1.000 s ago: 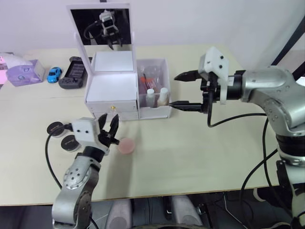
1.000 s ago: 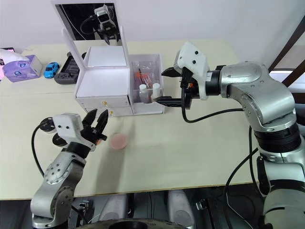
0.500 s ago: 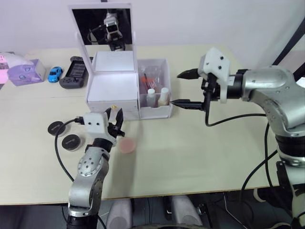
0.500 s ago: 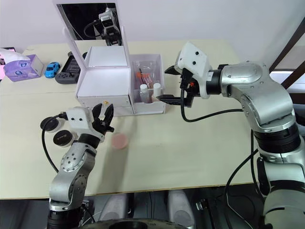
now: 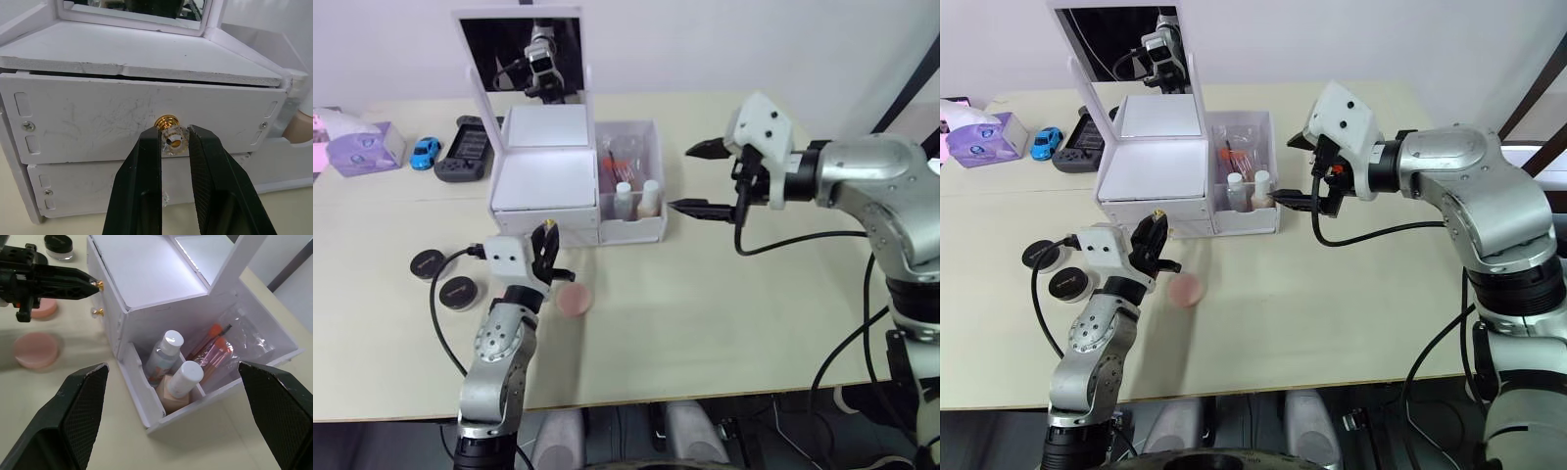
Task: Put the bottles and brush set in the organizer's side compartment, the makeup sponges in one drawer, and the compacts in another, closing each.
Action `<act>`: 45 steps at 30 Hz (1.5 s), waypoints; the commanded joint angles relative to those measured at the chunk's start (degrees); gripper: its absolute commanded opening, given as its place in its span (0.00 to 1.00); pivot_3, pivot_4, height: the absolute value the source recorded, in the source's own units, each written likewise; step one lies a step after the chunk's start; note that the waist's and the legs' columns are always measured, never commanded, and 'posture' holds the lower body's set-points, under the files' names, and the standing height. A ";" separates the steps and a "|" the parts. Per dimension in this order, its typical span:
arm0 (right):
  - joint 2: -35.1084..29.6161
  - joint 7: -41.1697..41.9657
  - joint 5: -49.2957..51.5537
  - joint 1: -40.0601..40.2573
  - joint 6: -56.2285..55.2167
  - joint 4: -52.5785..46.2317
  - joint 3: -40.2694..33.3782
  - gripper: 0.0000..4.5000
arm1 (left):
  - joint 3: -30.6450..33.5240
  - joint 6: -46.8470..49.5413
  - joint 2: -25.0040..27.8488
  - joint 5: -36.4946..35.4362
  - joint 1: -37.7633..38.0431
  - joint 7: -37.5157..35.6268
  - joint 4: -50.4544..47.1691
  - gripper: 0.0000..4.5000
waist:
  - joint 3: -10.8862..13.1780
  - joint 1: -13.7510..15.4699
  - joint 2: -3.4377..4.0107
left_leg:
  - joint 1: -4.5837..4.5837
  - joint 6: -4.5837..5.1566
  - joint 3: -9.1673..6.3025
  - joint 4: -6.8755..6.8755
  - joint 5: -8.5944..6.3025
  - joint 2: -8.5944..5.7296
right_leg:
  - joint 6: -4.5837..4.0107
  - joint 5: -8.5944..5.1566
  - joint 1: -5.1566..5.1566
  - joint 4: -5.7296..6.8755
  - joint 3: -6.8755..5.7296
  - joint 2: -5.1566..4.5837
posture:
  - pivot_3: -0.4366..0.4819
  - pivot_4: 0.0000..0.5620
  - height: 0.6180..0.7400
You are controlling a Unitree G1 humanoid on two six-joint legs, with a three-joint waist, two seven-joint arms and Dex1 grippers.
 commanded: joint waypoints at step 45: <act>3.42 10.94 11.45 4.08 -3.19 4.84 -9.37 1.00 | 35.05 -0.75 32.36 -37.37 38.62 -43.88 -13.64 0.99 | 0.08 0.02 0.15 | -0.67 0.21 -0.06 0.08 -0.17 0.11 | 0.20 -0.16 -0.97 -0.22 -0.22 -0.05 | 0.48 0.27 0.99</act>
